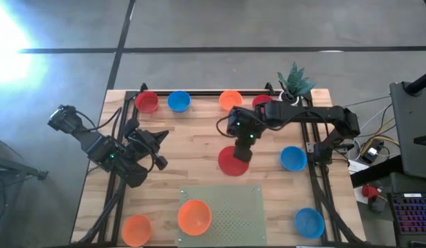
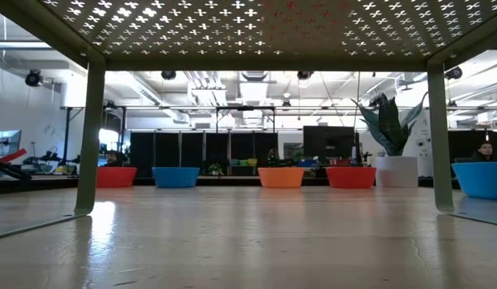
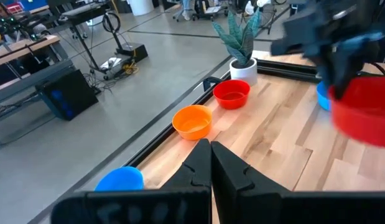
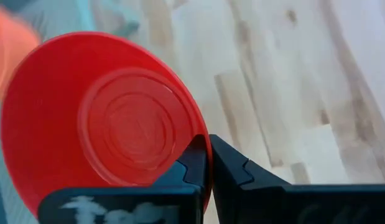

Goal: Pick & Place Mini bowls
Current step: Put the bottom red bowl on the shelf

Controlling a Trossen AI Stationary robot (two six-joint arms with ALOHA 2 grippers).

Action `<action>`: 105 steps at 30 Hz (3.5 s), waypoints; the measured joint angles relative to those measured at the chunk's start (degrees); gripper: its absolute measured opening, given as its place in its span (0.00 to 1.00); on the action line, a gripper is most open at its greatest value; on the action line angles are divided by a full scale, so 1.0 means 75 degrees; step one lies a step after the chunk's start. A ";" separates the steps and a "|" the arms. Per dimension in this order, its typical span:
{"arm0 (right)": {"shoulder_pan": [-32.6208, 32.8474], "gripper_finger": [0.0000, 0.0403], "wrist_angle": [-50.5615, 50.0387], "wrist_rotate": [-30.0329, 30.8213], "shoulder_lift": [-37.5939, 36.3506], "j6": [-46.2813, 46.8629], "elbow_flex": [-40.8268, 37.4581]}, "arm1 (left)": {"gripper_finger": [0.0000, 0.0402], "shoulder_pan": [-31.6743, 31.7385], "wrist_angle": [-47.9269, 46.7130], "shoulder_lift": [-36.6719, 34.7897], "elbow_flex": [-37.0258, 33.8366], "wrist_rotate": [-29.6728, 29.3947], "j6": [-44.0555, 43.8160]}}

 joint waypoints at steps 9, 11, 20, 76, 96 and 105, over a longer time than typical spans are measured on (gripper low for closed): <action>0.0890 0.02 -0.0183 0.0012 0.0007 0.1305 0.0734 | 0.00 0.0002 0.0001 0.0000 0.0000 0.0020 0.0320; 0.1113 0.02 -0.0130 0.0071 0.0024 0.1944 0.0719 | 0.00 0.0001 0.0003 0.0000 0.0000 0.0023 0.0468; 0.2177 0.02 0.0462 0.0468 0.0276 0.3666 0.0708 | 0.00 0.0000 0.0006 0.0000 0.0000 0.0032 0.0764; 0.3457 0.02 0.1009 0.1138 0.1540 0.5534 0.0708 | 0.00 0.0000 0.0009 0.0000 -0.0003 0.0568 0.1510; 0.3492 0.02 0.1134 0.1045 0.1537 0.5447 0.0708 | 0.00 0.0000 0.0007 0.0000 -0.0003 0.0571 0.1516; 0.3492 0.02 0.1356 0.1058 0.1534 0.5301 0.0708 | 0.00 -0.0003 0.0006 0.0000 -0.0003 0.0625 0.1516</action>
